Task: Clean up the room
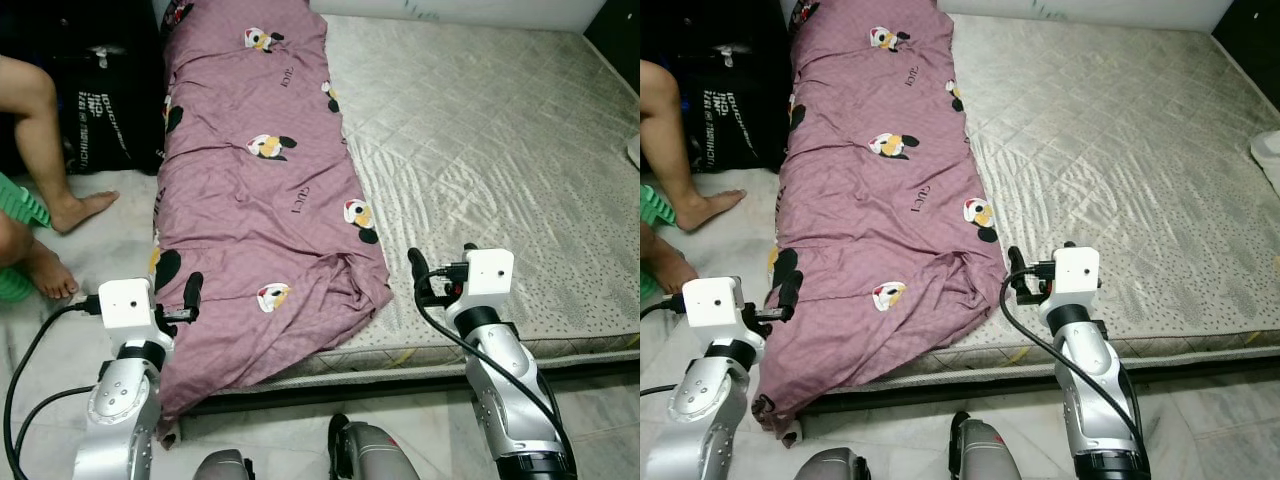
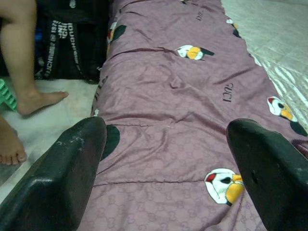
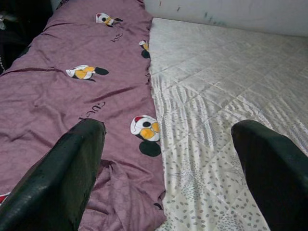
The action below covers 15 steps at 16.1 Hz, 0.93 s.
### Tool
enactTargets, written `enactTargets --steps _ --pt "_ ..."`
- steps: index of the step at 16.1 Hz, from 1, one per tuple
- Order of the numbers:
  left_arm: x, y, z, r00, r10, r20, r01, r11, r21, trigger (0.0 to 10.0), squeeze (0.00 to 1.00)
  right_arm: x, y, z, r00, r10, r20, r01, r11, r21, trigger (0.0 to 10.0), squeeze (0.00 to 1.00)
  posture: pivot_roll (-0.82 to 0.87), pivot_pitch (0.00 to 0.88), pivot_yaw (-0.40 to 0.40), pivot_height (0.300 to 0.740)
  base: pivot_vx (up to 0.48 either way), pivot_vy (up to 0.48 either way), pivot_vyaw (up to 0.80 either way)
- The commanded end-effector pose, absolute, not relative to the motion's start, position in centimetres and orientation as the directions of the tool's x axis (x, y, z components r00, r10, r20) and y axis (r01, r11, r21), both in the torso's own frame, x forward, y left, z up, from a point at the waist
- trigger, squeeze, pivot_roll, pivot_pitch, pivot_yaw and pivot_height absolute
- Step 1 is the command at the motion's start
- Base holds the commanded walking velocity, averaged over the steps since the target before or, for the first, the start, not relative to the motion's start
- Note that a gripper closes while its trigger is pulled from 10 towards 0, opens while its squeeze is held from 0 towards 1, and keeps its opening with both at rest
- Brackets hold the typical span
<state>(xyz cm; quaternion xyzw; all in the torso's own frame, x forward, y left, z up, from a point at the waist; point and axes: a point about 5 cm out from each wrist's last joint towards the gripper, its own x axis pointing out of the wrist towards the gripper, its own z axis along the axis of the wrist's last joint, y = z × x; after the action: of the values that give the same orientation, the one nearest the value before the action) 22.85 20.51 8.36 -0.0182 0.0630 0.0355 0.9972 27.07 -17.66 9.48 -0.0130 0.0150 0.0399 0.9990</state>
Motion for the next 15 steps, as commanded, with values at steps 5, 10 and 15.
enactTargets --steps 5,10,15 --pt "22.74 20.22 8.04 0.989 0.049 -0.14 -0.056 0.997 -0.043 10.0 0.0 26.94 -18.09 9.33 0.997 0.062 -0.041 -0.064 0.997 -0.032 10.0 0.0 -0.01 0.174 -0.067 0.74 0.302 0.0 0.0" --pt "22.76 20.25 7.94 0.988 0.06 -0.144 -0.067 0.997 -0.045 10.0 0.0 26.93 -18.11 9.28 0.997 0.065 -0.044 -0.067 0.997 -0.036 10.0 0.0 -0.01 0.176 -0.069 0.74 0.049 0.0 0.0" --pt "22.72 20.32 7.91 0.987 0.061 -0.146 -0.068 0.997 -0.047 10.0 0.0 26.89 -18.02 9.2 0.997 0.066 -0.048 -0.067 0.997 -0.034 10.0 0.0 -0.01 0.179 -0.069 0.74 0.0 0.0 0.0"
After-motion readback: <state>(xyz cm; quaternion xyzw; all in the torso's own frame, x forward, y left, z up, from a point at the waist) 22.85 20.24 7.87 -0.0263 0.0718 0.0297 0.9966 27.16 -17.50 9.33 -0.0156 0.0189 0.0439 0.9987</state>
